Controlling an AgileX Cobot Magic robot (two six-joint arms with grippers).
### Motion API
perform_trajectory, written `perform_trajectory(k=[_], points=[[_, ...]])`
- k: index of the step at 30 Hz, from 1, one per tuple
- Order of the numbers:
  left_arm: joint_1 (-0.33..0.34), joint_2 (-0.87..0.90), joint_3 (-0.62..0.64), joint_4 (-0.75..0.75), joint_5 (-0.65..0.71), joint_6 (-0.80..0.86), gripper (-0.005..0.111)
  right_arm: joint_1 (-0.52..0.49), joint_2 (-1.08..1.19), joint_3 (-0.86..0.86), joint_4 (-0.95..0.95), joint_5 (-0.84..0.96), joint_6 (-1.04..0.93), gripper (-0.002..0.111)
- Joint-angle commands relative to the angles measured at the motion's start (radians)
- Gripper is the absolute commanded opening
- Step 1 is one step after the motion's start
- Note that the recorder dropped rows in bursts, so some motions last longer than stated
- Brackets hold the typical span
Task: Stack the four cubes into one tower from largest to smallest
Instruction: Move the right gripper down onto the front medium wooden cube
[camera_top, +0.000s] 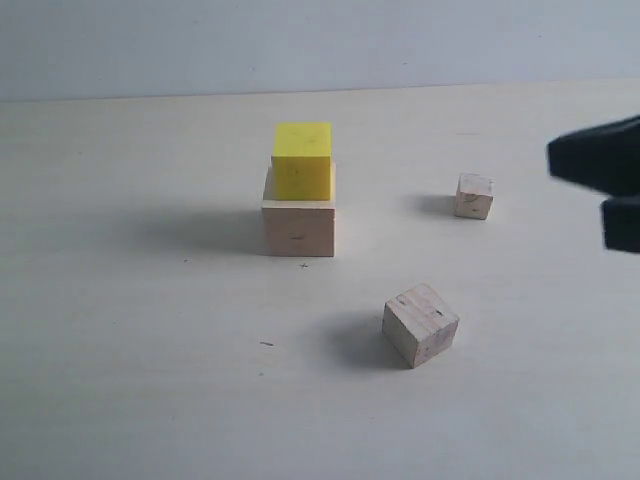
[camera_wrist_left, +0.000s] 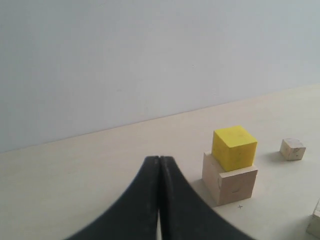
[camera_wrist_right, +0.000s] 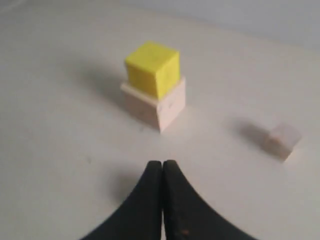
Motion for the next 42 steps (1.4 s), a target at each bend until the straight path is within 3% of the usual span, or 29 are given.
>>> perform_trajectory(k=[1, 5, 10, 21, 27, 30, 37, 42], points=[[0.005, -0.005, 0.004, -0.04, -0.014, -0.009, 0.0, 0.004, 0.189, -0.006, 0.005, 0.186, 0.099, 0.0], [0.005, -0.005, 0.004, -0.04, -0.014, -0.009, 0.0, 0.004, 0.307, -0.006, 0.06, 0.234, 0.108, 0.0], [0.005, -0.005, 0.004, -0.044, -0.014, -0.009, 0.0, 0.004, 0.361, -0.006, 0.305, 0.135, 0.098, 0.0], [0.005, -0.005, 0.004, -0.065, -0.014, -0.009, 0.0, 0.004, 0.37, -0.006, 0.343, -0.099, 0.1, 0.0], [0.005, -0.005, 0.004, -0.065, -0.014, -0.007, 0.0, 0.004, 0.399, -0.068, 0.291, 0.065, 0.019, 0.001], [0.005, -0.005, 0.004, -0.065, -0.016, -0.007, 0.0, 0.004, 0.421, -0.131, 0.224, 0.146, 0.027, 0.011], [0.005, -0.005, 0.004, -0.065, -0.016, -0.007, 0.0, 0.066, 0.477, -0.276, -0.036, 0.237, 0.209, 0.051], [0.005, -0.005, 0.004, -0.065, -0.016, -0.007, 0.0, 0.205, 0.546, -0.337, -0.168, 0.257, 0.289, 0.055]])
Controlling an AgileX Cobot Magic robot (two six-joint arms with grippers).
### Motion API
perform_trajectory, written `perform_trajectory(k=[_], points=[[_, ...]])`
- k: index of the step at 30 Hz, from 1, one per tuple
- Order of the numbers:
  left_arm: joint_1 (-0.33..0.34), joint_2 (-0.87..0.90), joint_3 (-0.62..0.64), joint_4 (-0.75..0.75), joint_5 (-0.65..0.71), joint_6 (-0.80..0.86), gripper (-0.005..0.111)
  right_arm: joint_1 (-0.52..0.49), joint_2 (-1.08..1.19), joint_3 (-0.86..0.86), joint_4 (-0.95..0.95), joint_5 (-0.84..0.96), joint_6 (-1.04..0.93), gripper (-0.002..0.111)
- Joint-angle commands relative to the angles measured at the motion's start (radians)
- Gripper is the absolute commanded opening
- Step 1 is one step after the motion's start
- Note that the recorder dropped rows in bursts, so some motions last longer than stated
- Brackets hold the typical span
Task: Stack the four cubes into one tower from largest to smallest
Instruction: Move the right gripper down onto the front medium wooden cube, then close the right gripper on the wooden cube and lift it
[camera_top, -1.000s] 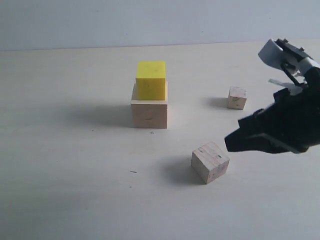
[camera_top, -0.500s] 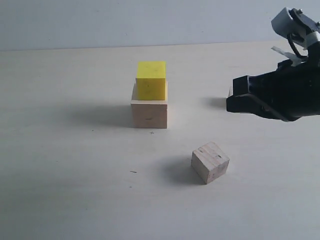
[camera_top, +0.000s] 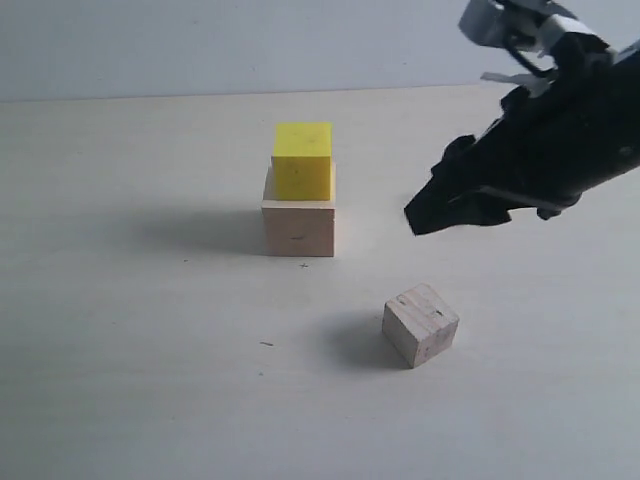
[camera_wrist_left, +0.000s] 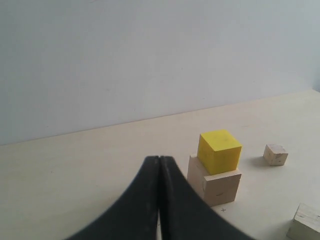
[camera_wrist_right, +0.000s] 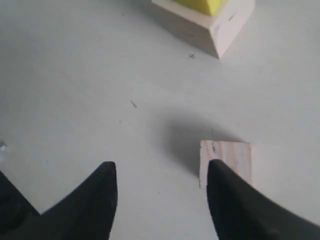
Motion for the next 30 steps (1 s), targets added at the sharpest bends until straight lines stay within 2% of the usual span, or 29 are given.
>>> perform_trajectory(k=[1, 3, 5, 7, 9, 18, 30], points=[[0.005, -0.005, 0.004, -0.008, -0.012, -0.007, 0.0, 0.124, 0.07, -0.067, -0.187, 0.022, 0.123, 0.055], [0.005, -0.005, 0.004, -0.008, -0.01, -0.007, 0.0, 0.173, 0.109, -0.1, -0.342, 0.045, 0.235, 0.057], [0.005, -0.005, 0.004, -0.008, -0.008, -0.007, 0.0, 0.213, 0.154, -0.131, -0.476, 0.079, 0.335, 0.063], [0.005, -0.005, 0.004, -0.008, -0.008, -0.007, 0.0, 0.24, 0.189, -0.145, -0.538, 0.098, 0.345, 0.071], [0.005, -0.005, 0.004, -0.008, -0.008, -0.007, 0.0, 0.254, 0.219, -0.145, -0.546, 0.09, 0.345, 0.076], [0.005, -0.005, 0.004, -0.008, -0.008, -0.005, 0.0, 0.256, 0.356, -0.145, -0.538, 0.043, 0.381, 0.076], [0.005, -0.005, 0.004, -0.008, 0.007, -0.003, 0.0, 0.256, 0.462, -0.145, -0.63, -0.055, 0.475, 0.076]])
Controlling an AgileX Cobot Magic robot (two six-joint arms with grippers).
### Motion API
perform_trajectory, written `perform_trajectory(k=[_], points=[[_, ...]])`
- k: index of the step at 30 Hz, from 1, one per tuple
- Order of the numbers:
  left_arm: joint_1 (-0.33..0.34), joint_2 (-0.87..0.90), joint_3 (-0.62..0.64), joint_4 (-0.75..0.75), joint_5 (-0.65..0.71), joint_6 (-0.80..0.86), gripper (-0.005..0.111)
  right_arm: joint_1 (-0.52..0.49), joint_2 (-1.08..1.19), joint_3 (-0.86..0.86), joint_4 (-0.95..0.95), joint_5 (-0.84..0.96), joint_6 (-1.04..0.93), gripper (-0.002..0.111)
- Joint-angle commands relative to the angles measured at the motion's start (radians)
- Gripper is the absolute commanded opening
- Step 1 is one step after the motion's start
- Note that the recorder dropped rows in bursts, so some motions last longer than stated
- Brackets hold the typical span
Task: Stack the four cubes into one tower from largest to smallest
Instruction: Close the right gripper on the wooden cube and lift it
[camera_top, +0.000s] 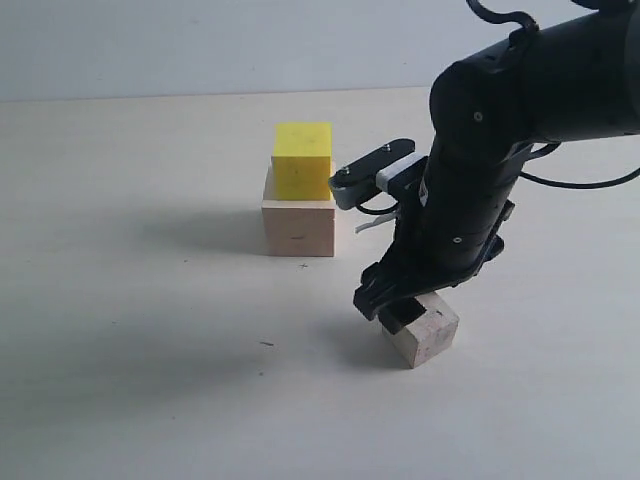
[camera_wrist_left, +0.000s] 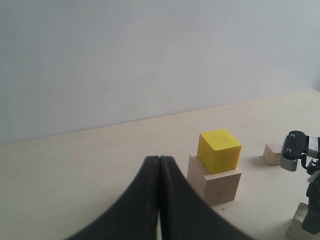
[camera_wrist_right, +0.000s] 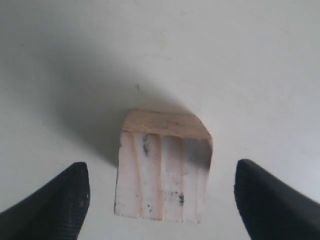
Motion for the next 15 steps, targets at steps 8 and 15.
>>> perform_trajectory(k=[8, 15], points=[[0.005, -0.005, 0.004, -0.008, 0.061, -0.003, 0.0, 0.002, 0.064, -0.005, -0.02, -0.041, 0.046, 0.076], [0.005, -0.005, 0.004, -0.008, 0.061, -0.003, 0.0, 0.002, 0.067, -0.005, -0.033, -0.021, 0.118, 0.06]])
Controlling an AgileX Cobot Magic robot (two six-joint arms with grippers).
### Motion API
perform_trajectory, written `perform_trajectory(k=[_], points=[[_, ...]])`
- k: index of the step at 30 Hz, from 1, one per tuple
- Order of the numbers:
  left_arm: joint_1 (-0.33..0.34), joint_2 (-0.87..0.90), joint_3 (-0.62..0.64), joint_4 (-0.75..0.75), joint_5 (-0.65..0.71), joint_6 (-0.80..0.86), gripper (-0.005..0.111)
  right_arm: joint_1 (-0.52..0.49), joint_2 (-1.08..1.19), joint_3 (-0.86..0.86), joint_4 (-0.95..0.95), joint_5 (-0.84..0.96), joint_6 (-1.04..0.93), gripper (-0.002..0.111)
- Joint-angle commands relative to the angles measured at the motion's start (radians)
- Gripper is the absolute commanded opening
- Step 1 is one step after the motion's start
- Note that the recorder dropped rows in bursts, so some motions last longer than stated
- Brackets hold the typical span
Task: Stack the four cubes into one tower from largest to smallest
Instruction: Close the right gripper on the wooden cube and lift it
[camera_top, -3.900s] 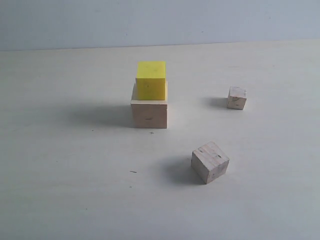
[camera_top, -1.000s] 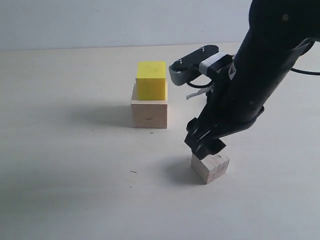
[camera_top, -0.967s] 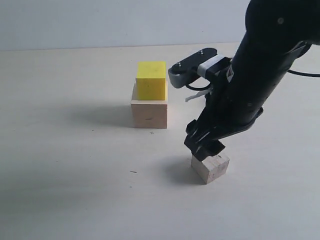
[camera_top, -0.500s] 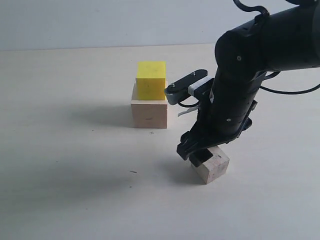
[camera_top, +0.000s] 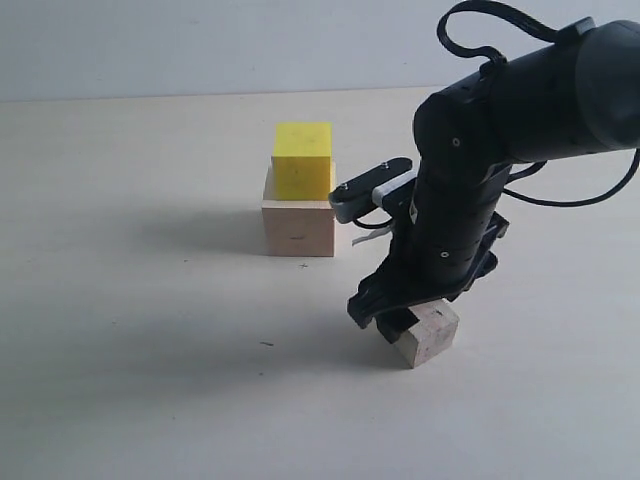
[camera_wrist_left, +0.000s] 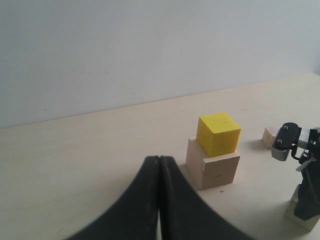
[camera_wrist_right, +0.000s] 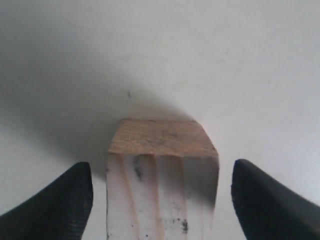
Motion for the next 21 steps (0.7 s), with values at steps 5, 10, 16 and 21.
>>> perform_trajectory(k=[5, 10, 16, 21], points=[[0.005, -0.005, 0.004, -0.008, 0.001, -0.003, 0.0, 0.002, 0.004, -0.005, -0.023, 0.04, 0.049, 0.027], [0.005, -0.005, 0.004, -0.008, 0.001, -0.003, 0.0, 0.002, 0.004, -0.005, -0.069, 0.105, 0.049, 0.0], [0.005, -0.005, 0.004, -0.008, 0.005, 0.03, 0.0, -0.006, -0.057, -0.039, -0.231, 0.24, 0.049, 0.0], [0.005, -0.005, 0.004, -0.008, 0.064, 0.056, 0.0, -0.081, -0.146, -0.189, -0.275, 0.298, 0.025, 0.0]])
